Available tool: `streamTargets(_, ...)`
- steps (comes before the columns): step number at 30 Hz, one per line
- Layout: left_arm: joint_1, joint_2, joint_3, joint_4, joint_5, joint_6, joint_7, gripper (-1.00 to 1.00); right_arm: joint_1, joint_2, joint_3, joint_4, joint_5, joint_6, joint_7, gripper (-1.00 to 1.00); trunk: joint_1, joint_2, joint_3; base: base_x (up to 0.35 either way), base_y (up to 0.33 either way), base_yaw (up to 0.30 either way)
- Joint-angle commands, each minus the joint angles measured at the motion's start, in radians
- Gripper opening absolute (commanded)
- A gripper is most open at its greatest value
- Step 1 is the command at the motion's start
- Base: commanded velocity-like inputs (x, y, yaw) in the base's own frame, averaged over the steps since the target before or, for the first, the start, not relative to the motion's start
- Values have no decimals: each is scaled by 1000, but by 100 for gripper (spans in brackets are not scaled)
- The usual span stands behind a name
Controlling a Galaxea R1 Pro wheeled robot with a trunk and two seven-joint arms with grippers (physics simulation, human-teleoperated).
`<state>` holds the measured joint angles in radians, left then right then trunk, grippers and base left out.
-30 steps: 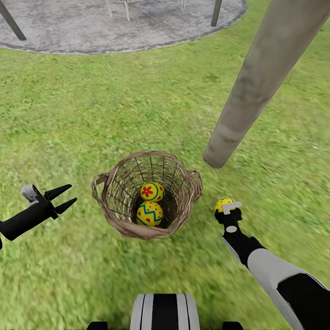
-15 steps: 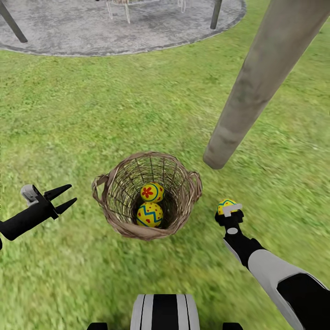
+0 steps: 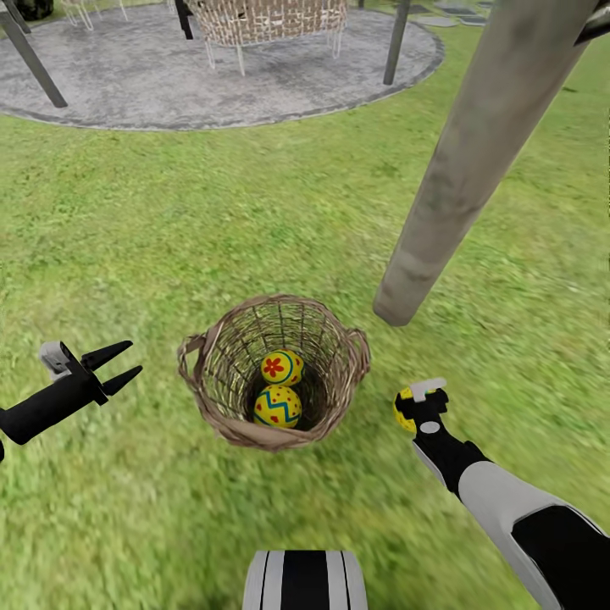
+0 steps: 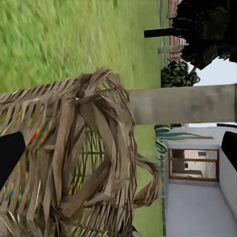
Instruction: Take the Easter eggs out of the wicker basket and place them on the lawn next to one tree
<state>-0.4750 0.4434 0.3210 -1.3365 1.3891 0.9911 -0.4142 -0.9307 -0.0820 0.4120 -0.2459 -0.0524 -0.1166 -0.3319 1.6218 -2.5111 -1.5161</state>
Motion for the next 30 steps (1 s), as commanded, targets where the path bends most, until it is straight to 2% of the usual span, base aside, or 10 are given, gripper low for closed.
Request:
streamTargets(1, 0, 0, 1, 0, -5, 4, -6, 100, 0, -1, 7, 0, -6, -3, -4, 100, -1, 0, 3, 0, 0, 0)
streamTargets(30, -1, -1, -6, 0, -5, 4, -3, 100, 0, -1, 6, -3, -6, 10, -11, 100, -14, 7, 116, 0, 0, 0)
